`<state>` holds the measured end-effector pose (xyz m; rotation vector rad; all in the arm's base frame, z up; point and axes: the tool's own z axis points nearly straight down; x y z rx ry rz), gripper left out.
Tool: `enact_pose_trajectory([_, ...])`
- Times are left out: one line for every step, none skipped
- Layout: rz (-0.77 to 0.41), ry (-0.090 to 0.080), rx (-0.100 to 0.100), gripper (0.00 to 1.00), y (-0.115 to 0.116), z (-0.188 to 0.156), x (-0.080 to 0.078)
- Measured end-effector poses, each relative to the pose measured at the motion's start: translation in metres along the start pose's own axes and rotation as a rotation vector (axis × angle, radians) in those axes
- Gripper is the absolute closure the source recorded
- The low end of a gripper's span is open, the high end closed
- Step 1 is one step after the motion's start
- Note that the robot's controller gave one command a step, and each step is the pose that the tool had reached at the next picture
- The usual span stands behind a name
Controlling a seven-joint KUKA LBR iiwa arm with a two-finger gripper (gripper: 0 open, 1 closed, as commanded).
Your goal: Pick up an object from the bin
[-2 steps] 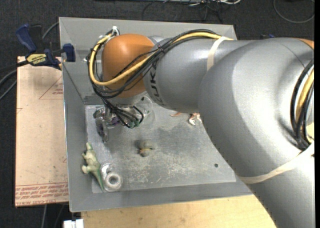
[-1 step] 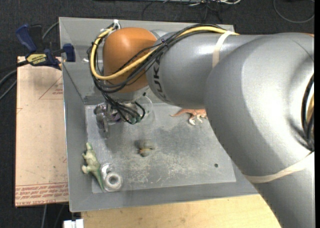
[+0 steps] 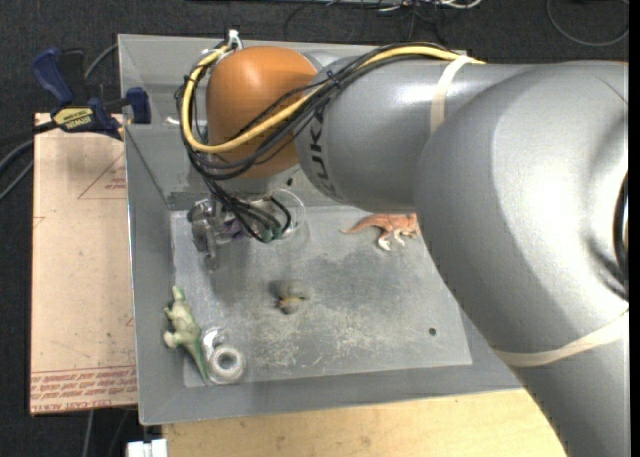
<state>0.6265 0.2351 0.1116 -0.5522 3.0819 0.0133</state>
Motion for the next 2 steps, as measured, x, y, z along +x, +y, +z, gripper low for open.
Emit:
enact_pose_trajectory([0.0, 0.002, 0.0, 1.0, 0.0001, -0.0041, 0.0004])
enact_pose_trajectory([0.0, 0.008, -0.001, 1.0, 0.0004, -0.0113, 0.0019])
